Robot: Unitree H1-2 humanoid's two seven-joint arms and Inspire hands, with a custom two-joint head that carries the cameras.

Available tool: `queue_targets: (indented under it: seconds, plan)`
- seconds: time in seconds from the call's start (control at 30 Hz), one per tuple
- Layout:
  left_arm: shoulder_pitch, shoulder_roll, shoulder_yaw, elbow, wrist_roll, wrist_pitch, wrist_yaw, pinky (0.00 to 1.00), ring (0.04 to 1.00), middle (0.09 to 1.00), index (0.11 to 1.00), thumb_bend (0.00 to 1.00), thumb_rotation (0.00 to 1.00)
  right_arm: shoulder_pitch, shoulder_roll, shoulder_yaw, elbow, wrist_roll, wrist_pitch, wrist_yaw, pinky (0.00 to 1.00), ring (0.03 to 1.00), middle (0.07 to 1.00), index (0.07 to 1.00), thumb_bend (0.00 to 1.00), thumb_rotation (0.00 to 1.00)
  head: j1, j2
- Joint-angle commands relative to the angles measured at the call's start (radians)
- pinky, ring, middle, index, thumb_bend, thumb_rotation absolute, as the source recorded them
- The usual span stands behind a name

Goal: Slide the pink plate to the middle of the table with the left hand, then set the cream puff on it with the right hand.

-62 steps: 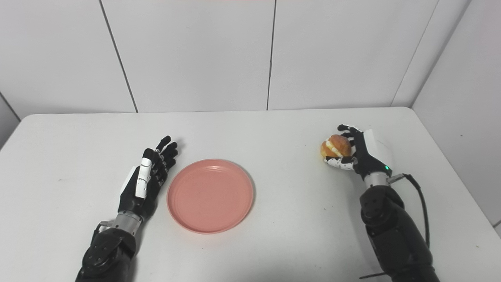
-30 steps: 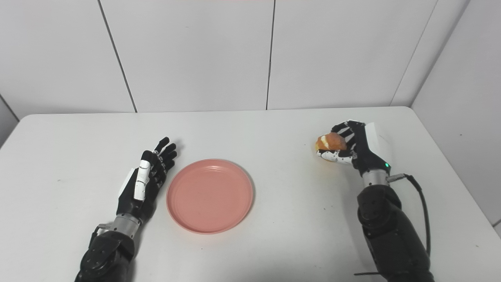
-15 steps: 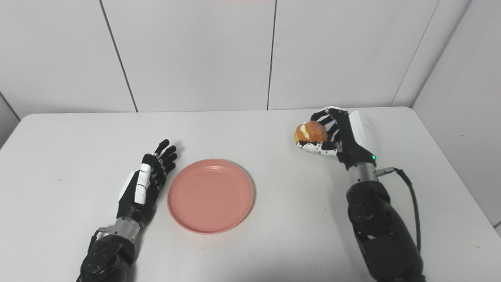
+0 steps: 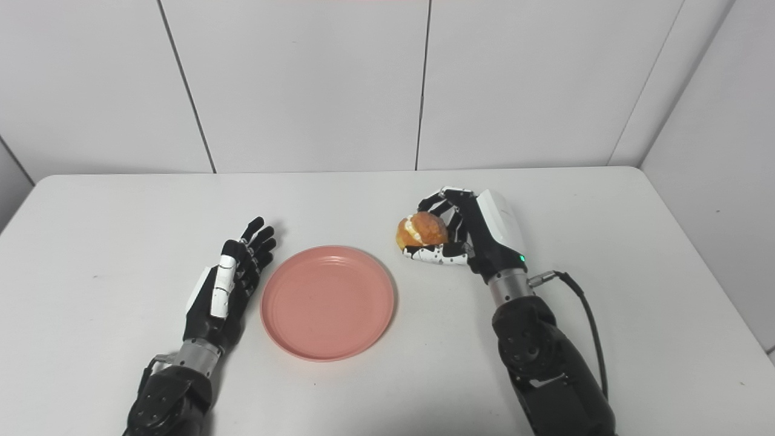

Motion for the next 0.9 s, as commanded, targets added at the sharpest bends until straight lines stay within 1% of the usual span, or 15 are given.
queue_targets:
  seconds: [0.0, 0.17, 0.2, 0.23, 0.3, 0.43, 0.53, 0.6, 0.67, 0.7, 0.8, 0.83, 0.87]
  plan:
    - [0.038, -0.012, -0.004, 0.020, 0.007, 0.053, 0.011, 0.98, 0.952, 0.947, 0.926, 0.67, 1.00, -0.018, 0.002, -0.001, -0.020, -0.004, -0.068, -0.007, 0.15, 0.213, 0.470, 0.487, 0.52, 0.00, 0.002, 0.000]
    - [0.040, -0.012, -0.004, 0.016, 0.010, 0.059, 0.015, 0.98, 0.954, 0.947, 0.927, 0.65, 1.00, -0.012, 0.018, 0.011, -0.019, -0.002, -0.084, 0.002, 0.17, 0.238, 0.471, 0.487, 0.52, 0.00, 0.007, 0.003]
    - [0.039, -0.011, -0.004, 0.020, 0.010, 0.056, 0.014, 0.98, 0.953, 0.946, 0.926, 0.65, 1.00, -0.010, 0.022, 0.014, -0.021, -0.002, -0.084, 0.006, 0.19, 0.252, 0.472, 0.487, 0.52, 0.00, 0.007, 0.004]
    - [0.039, -0.010, -0.004, 0.024, 0.010, 0.053, 0.012, 0.98, 0.953, 0.945, 0.926, 0.66, 1.00, -0.009, 0.025, 0.018, -0.024, -0.004, -0.084, 0.009, 0.21, 0.288, 0.432, 0.506, 0.52, 0.00, 0.007, 0.005]
    - [0.038, -0.009, -0.003, 0.024, 0.007, 0.054, 0.010, 0.98, 0.952, 0.943, 0.925, 0.66, 1.00, -0.006, 0.033, 0.027, -0.027, -0.008, -0.090, 0.011, 0.26, 0.336, 0.421, 0.520, 0.51, 0.00, 0.007, 0.005]
    - [0.039, -0.010, -0.004, 0.019, 0.011, 0.062, 0.015, 0.98, 0.949, 0.943, 0.925, 0.67, 1.00, -0.003, 0.045, 0.045, -0.016, -0.005, -0.128, 0.009, 0.27, 0.348, 0.421, 0.521, 0.51, 0.00, 0.012, 0.007]
    - [0.039, -0.013, -0.005, 0.019, 0.013, 0.058, 0.017, 0.98, 0.948, 0.942, 0.922, 0.66, 1.00, 0.002, 0.053, 0.057, -0.015, -0.011, -0.141, 0.014, 0.27, 0.359, 0.428, 0.518, 0.51, 0.00, 0.017, 0.009]
    - [0.038, -0.014, -0.006, 0.024, 0.016, 0.053, 0.019, 0.97, 0.944, 0.935, 0.917, 0.67, 1.00, 0.006, 0.058, 0.066, -0.015, -0.014, -0.145, 0.018, 0.31, 0.384, 0.438, 0.515, 0.52, 0.00, 0.018, 0.010]
    - [0.038, -0.014, -0.007, 0.024, 0.017, 0.053, 0.020, 0.97, 0.943, 0.935, 0.917, 0.67, 1.00, 0.009, 0.062, 0.072, -0.012, -0.022, -0.151, 0.016, 0.31, 0.389, 0.438, 0.516, 0.52, 0.00, 0.020, 0.012]
    - [0.039, -0.015, -0.007, 0.020, 0.015, 0.058, 0.020, 0.97, 0.944, 0.935, 0.918, 0.67, 1.00, 0.011, 0.064, 0.076, -0.012, -0.038, -0.150, 0.009, 0.30, 0.381, 0.434, 0.517, 0.52, 0.00, 0.022, 0.014]
    - [0.040, -0.017, -0.008, 0.011, 0.012, 0.065, 0.020, 0.98, 0.948, 0.940, 0.922, 0.66, 1.00, 0.014, 0.068, 0.090, -0.010, -0.095, -0.150, -0.012, 0.21, 0.296, 0.420, 0.522, 0.51, 0.00, 0.027, 0.017]
    - [0.040, -0.016, -0.010, 0.009, 0.015, 0.065, 0.021, 0.98, 0.948, 0.940, 0.922, 0.65, 1.00, 0.016, 0.071, 0.094, -0.008, -0.105, -0.156, -0.016, 0.21, 0.291, 0.421, 0.522, 0.51, 0.00, 0.029, 0.018]
    - [0.041, -0.017, -0.011, 0.006, 0.017, 0.066, 0.022, 0.97, 0.950, 0.941, 0.924, 0.65, 1.00, 0.017, 0.073, 0.097, -0.006, -0.109, -0.164, -0.019, 0.31, 0.360, 0.440, 0.520, 0.51, 0.00, 0.031, 0.019]
